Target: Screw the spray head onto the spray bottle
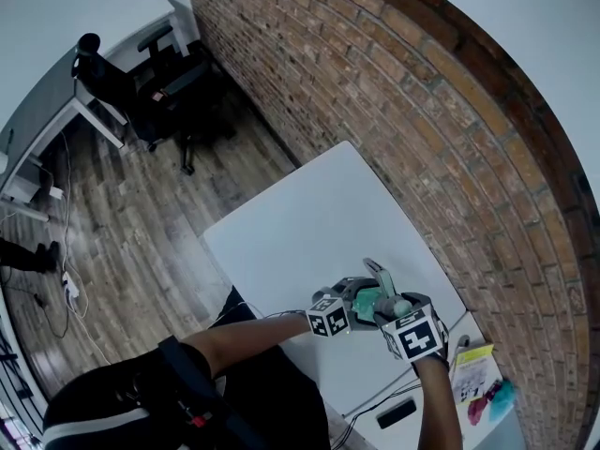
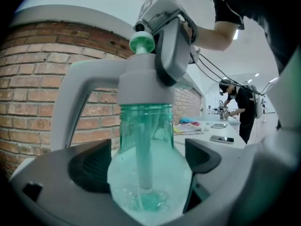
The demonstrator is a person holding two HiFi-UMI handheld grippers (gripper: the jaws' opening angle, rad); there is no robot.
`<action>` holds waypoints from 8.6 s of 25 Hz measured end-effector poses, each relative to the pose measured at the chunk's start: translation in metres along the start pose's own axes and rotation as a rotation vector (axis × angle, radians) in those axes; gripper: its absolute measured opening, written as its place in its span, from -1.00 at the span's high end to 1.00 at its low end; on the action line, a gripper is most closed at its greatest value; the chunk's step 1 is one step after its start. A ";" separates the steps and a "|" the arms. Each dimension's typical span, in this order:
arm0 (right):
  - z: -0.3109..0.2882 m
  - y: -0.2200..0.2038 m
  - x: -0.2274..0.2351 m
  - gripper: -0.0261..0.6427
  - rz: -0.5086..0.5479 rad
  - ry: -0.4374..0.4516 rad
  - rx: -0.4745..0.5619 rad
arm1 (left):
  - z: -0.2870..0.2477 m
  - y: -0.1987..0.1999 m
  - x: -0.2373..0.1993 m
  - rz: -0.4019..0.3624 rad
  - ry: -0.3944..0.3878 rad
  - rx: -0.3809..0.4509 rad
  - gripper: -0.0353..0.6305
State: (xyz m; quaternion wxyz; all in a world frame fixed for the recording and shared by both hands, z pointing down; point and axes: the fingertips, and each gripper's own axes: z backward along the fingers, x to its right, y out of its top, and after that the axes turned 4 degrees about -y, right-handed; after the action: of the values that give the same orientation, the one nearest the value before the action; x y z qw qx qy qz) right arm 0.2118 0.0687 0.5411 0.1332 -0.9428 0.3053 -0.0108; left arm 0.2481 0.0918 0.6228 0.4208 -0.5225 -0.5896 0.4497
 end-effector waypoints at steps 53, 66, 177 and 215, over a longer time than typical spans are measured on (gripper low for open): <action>0.014 0.001 0.001 0.09 0.062 -0.017 -0.020 | 0.003 -0.003 0.001 0.002 -0.011 0.015 -0.57; 0.061 0.011 -0.007 0.09 0.335 0.060 0.089 | 0.003 -0.002 0.001 0.010 -0.020 0.018 -0.57; 0.042 -0.003 -0.002 0.09 1.054 0.021 -0.138 | 0.004 -0.001 -0.002 0.045 -0.019 0.030 -0.57; 0.018 -0.001 -0.013 0.11 0.589 0.144 -0.110 | 0.005 -0.001 0.001 0.042 -0.013 0.039 -0.57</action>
State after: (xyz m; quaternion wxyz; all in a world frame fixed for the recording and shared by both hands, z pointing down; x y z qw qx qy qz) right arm 0.2034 0.0817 0.5245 0.0576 -0.8164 0.5742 -0.0221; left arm 0.2432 0.0925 0.6228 0.4177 -0.5237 -0.5722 0.4732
